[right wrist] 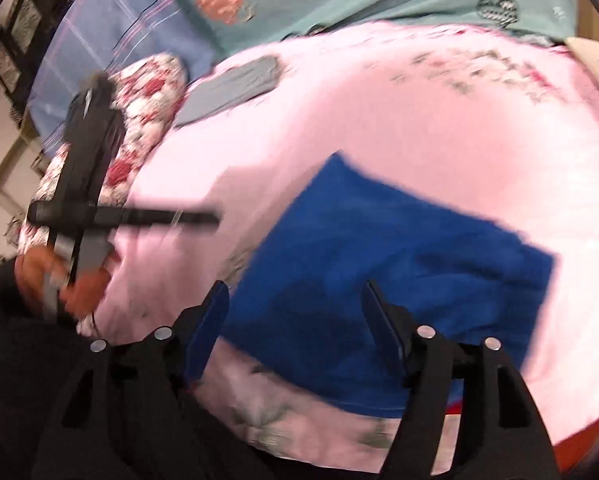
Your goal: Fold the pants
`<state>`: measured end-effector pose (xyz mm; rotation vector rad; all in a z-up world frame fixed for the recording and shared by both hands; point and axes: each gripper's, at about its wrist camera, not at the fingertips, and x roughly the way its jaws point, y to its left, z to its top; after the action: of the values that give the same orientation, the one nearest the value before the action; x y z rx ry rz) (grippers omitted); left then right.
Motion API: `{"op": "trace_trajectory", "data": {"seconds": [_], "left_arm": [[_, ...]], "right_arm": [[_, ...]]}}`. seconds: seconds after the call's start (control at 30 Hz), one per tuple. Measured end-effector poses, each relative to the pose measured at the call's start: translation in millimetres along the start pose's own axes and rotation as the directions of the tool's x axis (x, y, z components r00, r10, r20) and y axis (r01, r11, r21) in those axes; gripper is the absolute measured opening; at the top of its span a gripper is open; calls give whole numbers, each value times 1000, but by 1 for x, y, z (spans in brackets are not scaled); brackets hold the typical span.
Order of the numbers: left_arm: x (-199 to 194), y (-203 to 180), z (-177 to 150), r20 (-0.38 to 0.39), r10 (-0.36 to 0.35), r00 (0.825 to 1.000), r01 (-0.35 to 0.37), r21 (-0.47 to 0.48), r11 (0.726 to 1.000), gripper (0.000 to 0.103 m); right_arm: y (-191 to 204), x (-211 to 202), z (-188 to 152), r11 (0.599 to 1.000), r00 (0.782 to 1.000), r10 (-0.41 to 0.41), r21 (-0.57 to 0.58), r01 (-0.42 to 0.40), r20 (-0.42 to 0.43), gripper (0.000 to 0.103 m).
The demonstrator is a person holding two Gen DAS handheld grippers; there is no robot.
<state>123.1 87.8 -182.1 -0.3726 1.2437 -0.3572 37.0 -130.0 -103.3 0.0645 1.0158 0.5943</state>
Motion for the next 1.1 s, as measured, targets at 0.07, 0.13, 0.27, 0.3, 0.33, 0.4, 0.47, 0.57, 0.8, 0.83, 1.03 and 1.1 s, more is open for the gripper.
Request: {"op": "trace_trajectory", "data": {"seconds": [0.07, 0.13, 0.27, 0.3, 0.33, 0.4, 0.47, 0.57, 0.8, 0.83, 1.03, 1.1], "left_arm": [[11, 4, -10, -52, -77, 996, 73, -72, 995, 90], [23, 6, -18, -105, -188, 977, 170, -162, 972, 90], [35, -3, -24, -130, -218, 967, 193, -180, 965, 90], [37, -6, -25, -137, -222, 966, 197, -176, 965, 90], [40, -11, -26, -148, -230, 962, 204, -172, 964, 90], [45, -16, -26, -170, -232, 958, 205, -162, 965, 90], [51, -22, -27, -198, -234, 952, 207, -146, 967, 90], [60, -29, -27, -235, -258, 937, 227, -150, 962, 90], [65, -34, -7, -285, -396, 873, 342, -220, 914, 90], [65, -35, -4, -290, -408, 866, 353, -225, 908, 90], [64, -55, 17, -353, -463, 813, 416, -206, 886, 90], [63, -65, 22, -367, -464, 806, 427, -182, 886, 90]], "right_arm": [[-3, -3, 4, 998, 999, -27, -57, 26, -20, 69], [-4, 0, 5, 991, 997, -63, -125, 56, -51, 69], [-1, 4, 2, 975, 994, -67, -219, 46, -92, 69], [1, 4, 1, 969, 994, -64, -243, 39, -94, 69], [4, 8, -4, 962, 993, -64, -272, 36, -96, 69], [9, 10, -11, 950, 992, -82, -310, 47, -101, 69], [14, 16, -17, 936, 989, -107, -346, 64, -107, 69], [22, 19, -26, 922, 989, -113, -381, 69, -96, 69], [32, 20, -40, 899, 986, -155, -422, 118, -55, 69], [34, 21, -42, 897, 985, -164, -424, 128, -50, 69], [52, 19, -52, 842, 970, -241, -490, 226, 34, 70], [57, 20, -54, 820, 960, -271, -504, 271, 75, 71]]}}
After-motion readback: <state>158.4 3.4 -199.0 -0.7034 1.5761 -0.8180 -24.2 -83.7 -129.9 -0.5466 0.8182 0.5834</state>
